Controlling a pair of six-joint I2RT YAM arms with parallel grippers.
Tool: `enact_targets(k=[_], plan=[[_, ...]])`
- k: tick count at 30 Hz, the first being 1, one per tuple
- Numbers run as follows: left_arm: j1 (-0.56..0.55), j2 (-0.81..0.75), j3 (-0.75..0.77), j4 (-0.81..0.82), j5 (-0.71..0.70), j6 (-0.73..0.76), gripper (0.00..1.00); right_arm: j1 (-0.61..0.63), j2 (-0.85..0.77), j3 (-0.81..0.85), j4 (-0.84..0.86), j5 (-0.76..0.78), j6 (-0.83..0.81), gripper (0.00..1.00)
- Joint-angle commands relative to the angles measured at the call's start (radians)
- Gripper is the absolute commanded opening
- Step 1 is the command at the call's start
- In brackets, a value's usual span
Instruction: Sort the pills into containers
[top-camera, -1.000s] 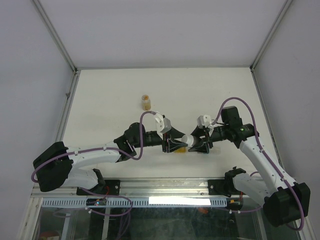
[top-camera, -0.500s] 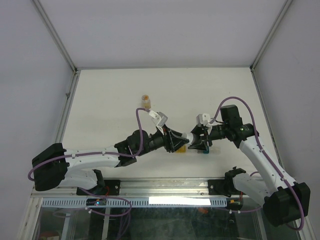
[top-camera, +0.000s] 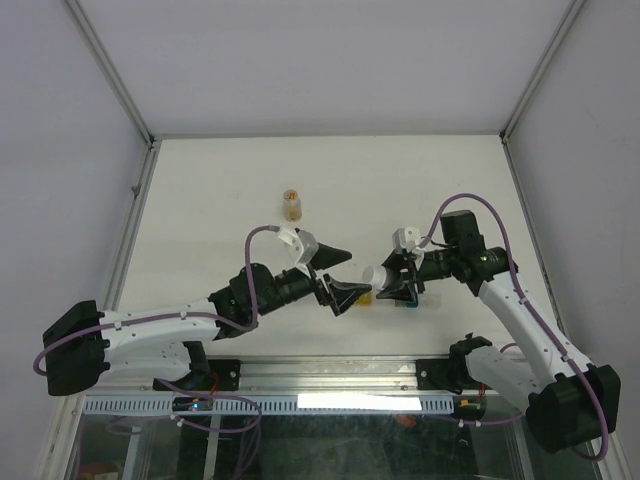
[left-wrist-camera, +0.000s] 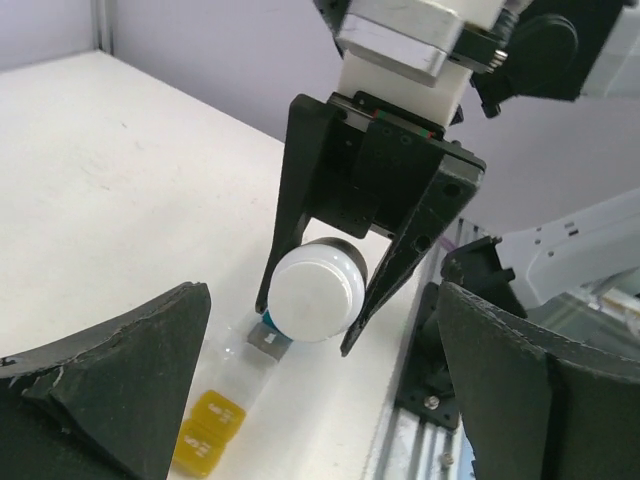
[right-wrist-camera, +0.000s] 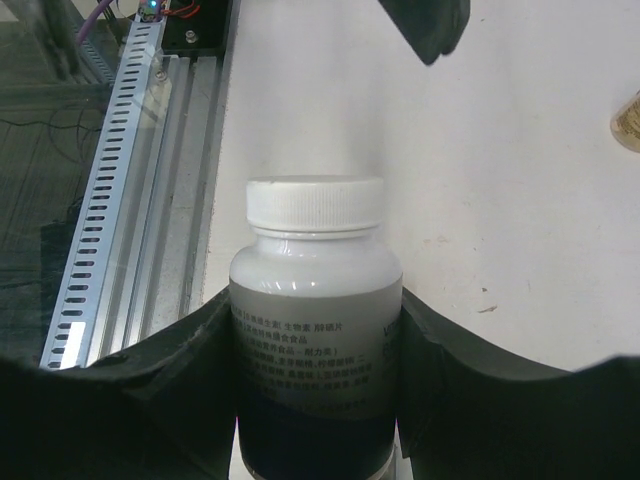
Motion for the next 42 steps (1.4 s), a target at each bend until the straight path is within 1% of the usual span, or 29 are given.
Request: enact_targets(k=[1,5,7,8,11,15,19,25,29,32,33,34,36,38,40,41,42], plan=[[0.011,-0.058,-0.011,0.007,0.122,0.288,0.99,0.000,-0.007,0.041,-0.007,-0.038,-0.029,0.00],[0.064,-0.033,0.010,-0.012,0.334,0.423,0.99,0.000,-0.005,0.042,-0.027,-0.045,-0.061,0.00],[0.093,-0.005,0.026,-0.011,0.422,0.448,0.99,0.000,-0.005,0.041,-0.035,-0.049,-0.073,0.00],[0.105,0.014,0.037,-0.014,0.441,0.453,0.99,-0.001,-0.006,0.042,-0.039,-0.052,-0.079,0.00],[0.124,0.064,0.071,-0.023,0.446,0.455,0.96,0.000,-0.007,0.041,-0.048,-0.061,-0.089,0.00],[0.133,0.116,0.102,-0.022,0.445,0.444,0.87,0.001,-0.007,0.042,-0.051,-0.064,-0.097,0.00],[0.136,0.160,0.129,-0.024,0.440,0.420,0.76,0.003,-0.007,0.042,-0.054,-0.065,-0.100,0.00],[0.135,0.168,0.137,-0.005,0.444,0.382,0.63,0.003,-0.006,0.042,-0.055,-0.063,-0.100,0.00],[0.135,0.178,0.145,-0.001,0.437,0.349,0.50,0.003,-0.005,0.043,-0.055,-0.061,-0.100,0.00],[0.135,0.188,0.153,-0.004,0.443,0.319,0.37,0.003,-0.004,0.041,-0.055,-0.060,-0.100,0.00],[0.135,0.189,0.151,-0.002,0.440,0.303,0.32,0.004,-0.003,0.042,-0.055,-0.059,-0.099,0.00],[0.135,0.190,0.150,0.003,0.434,0.277,0.25,0.003,-0.002,0.042,-0.055,-0.058,-0.099,0.00],[0.135,0.188,0.148,0.012,0.414,0.213,0.17,0.003,-0.002,0.044,-0.055,-0.056,-0.099,0.00],[0.135,0.177,0.148,0.012,0.357,0.109,0.10,0.003,-0.001,0.043,-0.052,-0.050,-0.096,0.00],[0.131,0.165,0.141,0.004,0.265,-0.022,0.02,0.003,0.001,0.042,-0.047,-0.041,-0.089,0.00],[0.125,0.161,0.138,-0.001,0.220,-0.084,0.00,0.003,0.003,0.043,-0.043,-0.035,-0.085,0.00],[0.110,0.159,0.133,-0.004,0.177,-0.125,0.00,0.003,0.004,0.043,-0.042,-0.032,-0.082,0.00]])
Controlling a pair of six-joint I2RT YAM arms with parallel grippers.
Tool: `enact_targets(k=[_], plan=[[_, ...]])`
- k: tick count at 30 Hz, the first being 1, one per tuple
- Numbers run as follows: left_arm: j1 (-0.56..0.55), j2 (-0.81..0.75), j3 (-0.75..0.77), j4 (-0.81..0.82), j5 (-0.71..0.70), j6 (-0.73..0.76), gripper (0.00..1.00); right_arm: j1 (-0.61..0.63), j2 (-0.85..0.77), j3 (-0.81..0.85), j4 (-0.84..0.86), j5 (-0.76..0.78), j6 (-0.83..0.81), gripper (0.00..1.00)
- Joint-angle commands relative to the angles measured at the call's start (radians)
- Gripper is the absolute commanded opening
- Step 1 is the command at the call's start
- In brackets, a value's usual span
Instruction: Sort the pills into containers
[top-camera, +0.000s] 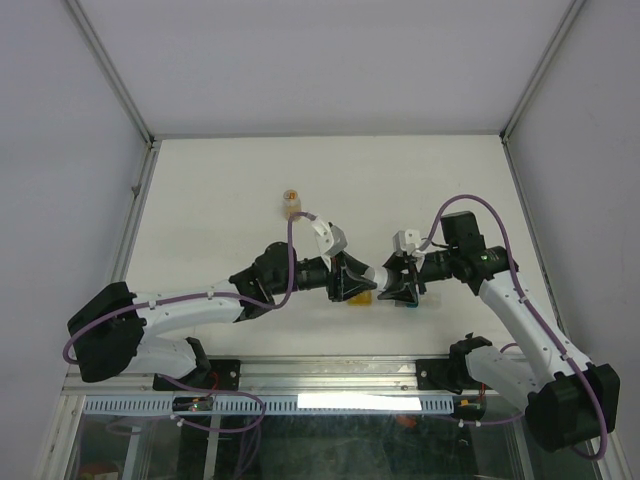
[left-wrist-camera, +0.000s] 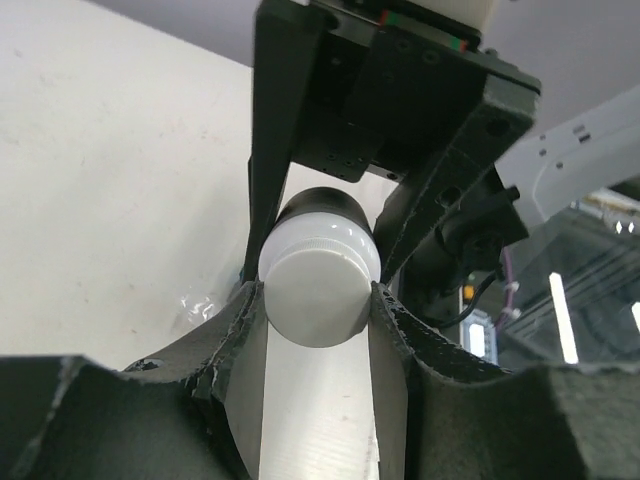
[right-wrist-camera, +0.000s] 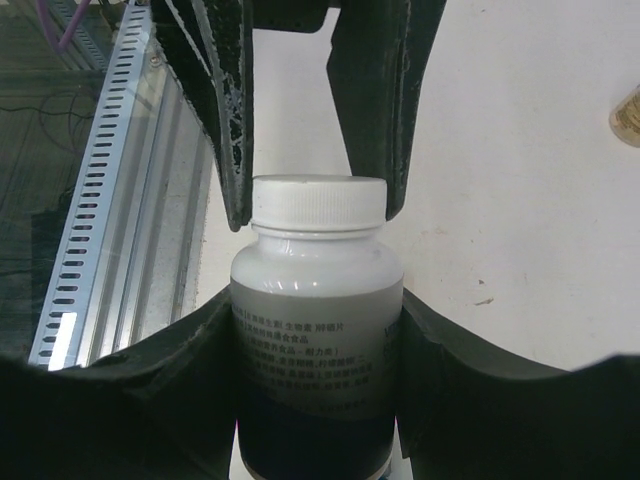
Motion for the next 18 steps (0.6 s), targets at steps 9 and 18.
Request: enact_targets(k=[9,18], plan=[[-0.076,-0.055,0.027,0.018,-0.324,-0.355,0.25,0.003,-0.005,0.043,0.013,-0.027,0.001,0.00],[-0.074,-0.189,-0.070,0.031,-0.282,-0.216,0.90,-0.010,-0.018,0.045,0.005,-0.039,0.000,0.00]])
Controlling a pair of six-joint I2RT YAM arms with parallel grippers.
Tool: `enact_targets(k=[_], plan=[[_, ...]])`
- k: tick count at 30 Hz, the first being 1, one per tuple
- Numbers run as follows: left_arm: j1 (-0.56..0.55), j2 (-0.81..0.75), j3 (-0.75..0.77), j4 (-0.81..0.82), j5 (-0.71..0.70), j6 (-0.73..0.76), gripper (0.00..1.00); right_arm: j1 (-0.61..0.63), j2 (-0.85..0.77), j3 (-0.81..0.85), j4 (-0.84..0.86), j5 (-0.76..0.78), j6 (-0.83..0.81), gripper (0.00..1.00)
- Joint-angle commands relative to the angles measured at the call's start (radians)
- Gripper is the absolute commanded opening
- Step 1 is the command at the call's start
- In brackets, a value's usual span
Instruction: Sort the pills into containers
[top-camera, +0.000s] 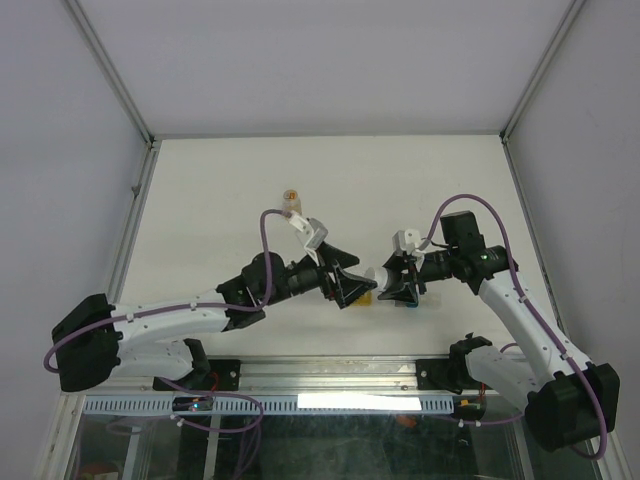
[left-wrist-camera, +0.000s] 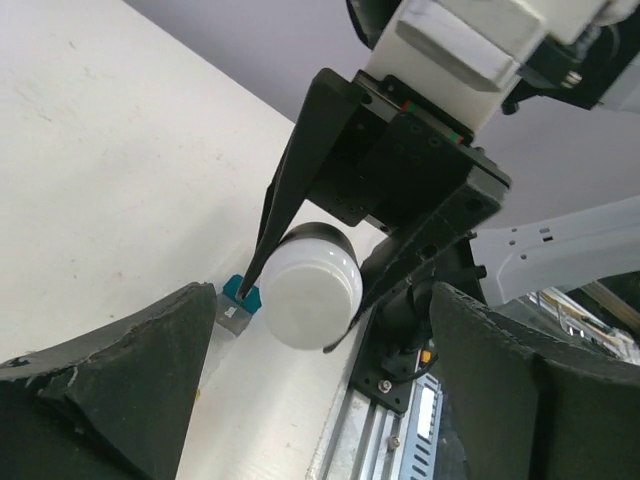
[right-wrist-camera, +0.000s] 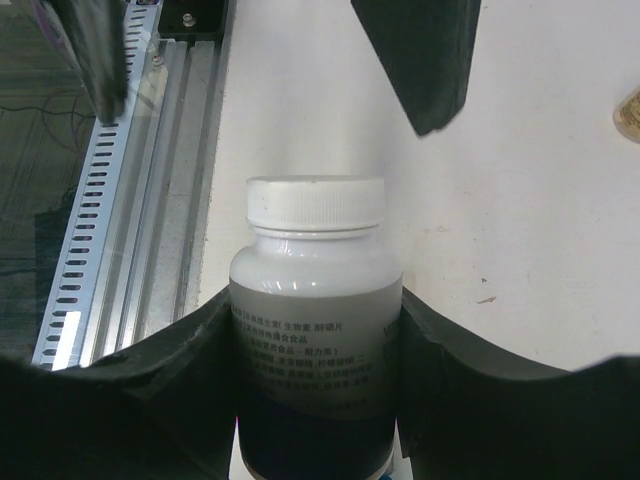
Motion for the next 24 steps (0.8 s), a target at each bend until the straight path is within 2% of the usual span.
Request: enact_targets(k=[1,3,7,11,14,18,24], plan=[[-0.003,-0.138,-0.073,0.056,-0.009,0.107,0.93,-0.005,-0.025,0.041,0.005,-0.049,-0.006,0.00],[-0.003,-0.201,-0.118,0.061,-0.004,0.206,0.99,-0.005,-0.025,0.042,0.001,-0.052,-0.012,0.00],[0.003,-0.253,-0.193,0.164,0.083,0.429,0.99,-0.005,-0.027,0.045,-0.017,-0.067,-0.038,0.00],[0.040,-0.180,-0.162,0.196,0.289,0.567,0.99,-0.004,-0.027,0.042,-0.035,-0.085,-0.071,0.00],[0.049,-0.102,-0.091,0.176,0.348,0.635,0.99,-0.004,-0.023,0.042,-0.045,-0.089,-0.087,0.00],[0.061,-0.008,-0.014,0.112,0.351,0.668,0.89,-0.002,-0.018,0.042,-0.051,-0.092,-0.096,0.00],[0.084,0.055,0.020,0.114,0.379,0.634,0.73,0.003,-0.011,0.044,-0.053,-0.091,-0.099,0.00]])
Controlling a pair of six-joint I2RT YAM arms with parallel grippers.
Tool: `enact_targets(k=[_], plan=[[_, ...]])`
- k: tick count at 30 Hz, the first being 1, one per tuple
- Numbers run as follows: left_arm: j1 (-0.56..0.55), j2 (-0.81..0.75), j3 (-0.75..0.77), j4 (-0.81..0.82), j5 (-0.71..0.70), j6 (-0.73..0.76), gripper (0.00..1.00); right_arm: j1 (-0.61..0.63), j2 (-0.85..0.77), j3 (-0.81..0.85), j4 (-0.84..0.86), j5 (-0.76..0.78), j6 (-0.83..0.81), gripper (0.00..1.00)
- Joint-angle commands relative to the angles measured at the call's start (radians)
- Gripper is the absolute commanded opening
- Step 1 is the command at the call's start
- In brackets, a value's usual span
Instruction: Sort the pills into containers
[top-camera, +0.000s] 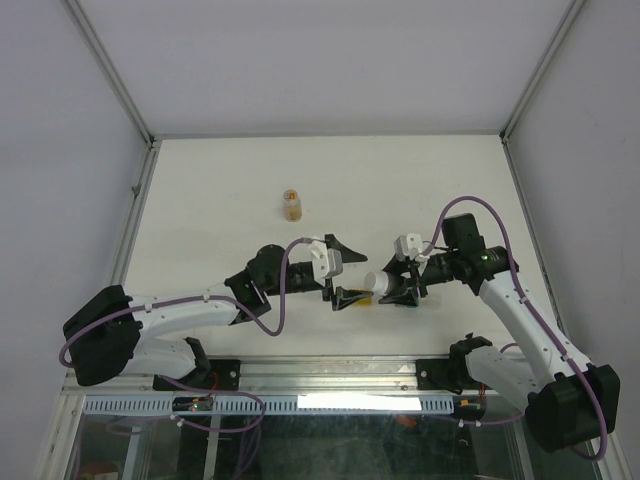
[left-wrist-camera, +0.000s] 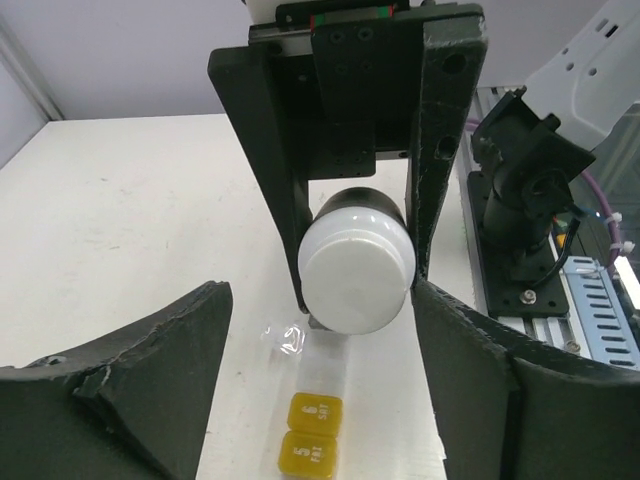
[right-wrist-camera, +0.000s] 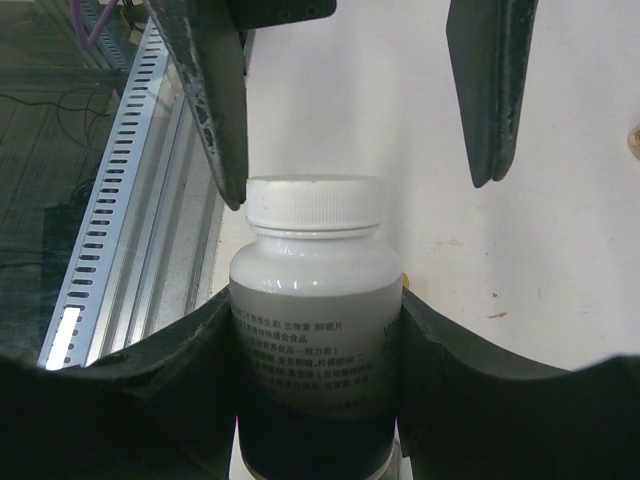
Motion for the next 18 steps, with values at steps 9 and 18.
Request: enact_targets(k=[9,18], plan=[[0.029,0.035,0.069,0.020,0.092,-0.024,0.57,0.006,-0.002,0.043,0.002,-0.042,-0.025,0.00],[0.037,0.060,0.086,0.036,0.095,-0.119,0.37,0.008,0.003,0.044,0.002,-0.035,-0.021,0.00]])
